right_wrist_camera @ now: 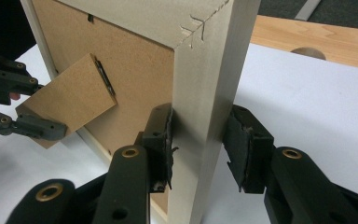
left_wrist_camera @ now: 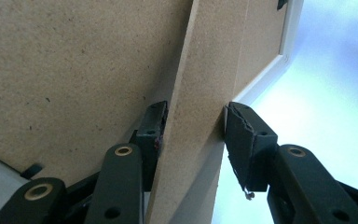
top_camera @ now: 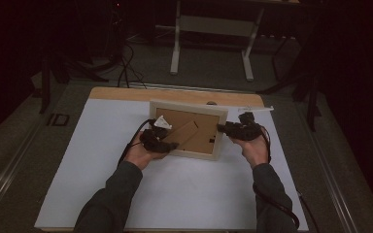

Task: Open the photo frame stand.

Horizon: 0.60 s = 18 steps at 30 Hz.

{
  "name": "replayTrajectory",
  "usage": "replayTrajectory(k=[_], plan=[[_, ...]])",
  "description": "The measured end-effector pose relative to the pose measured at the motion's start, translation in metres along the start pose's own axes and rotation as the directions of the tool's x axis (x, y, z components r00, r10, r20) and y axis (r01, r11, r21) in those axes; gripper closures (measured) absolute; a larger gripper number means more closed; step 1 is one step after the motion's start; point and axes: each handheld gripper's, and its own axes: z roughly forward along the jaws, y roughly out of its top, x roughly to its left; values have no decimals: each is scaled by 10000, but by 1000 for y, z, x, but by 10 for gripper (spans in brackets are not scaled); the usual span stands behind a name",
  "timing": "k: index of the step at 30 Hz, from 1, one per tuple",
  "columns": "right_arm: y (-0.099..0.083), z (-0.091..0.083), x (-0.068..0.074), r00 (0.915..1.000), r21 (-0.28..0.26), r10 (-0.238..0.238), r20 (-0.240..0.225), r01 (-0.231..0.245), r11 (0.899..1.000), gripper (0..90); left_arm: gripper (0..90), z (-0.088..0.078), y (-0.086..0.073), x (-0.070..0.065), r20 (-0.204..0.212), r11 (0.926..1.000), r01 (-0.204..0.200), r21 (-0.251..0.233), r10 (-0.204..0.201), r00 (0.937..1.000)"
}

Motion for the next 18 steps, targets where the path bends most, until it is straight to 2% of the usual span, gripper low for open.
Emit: replayTrajectory(k=[18], plan=[[1, -3, 2, 9995, -89, -231, 216, 233, 9997, 625, 616, 2, 3, 2, -239, 9997, 164, -206, -169, 9996]])
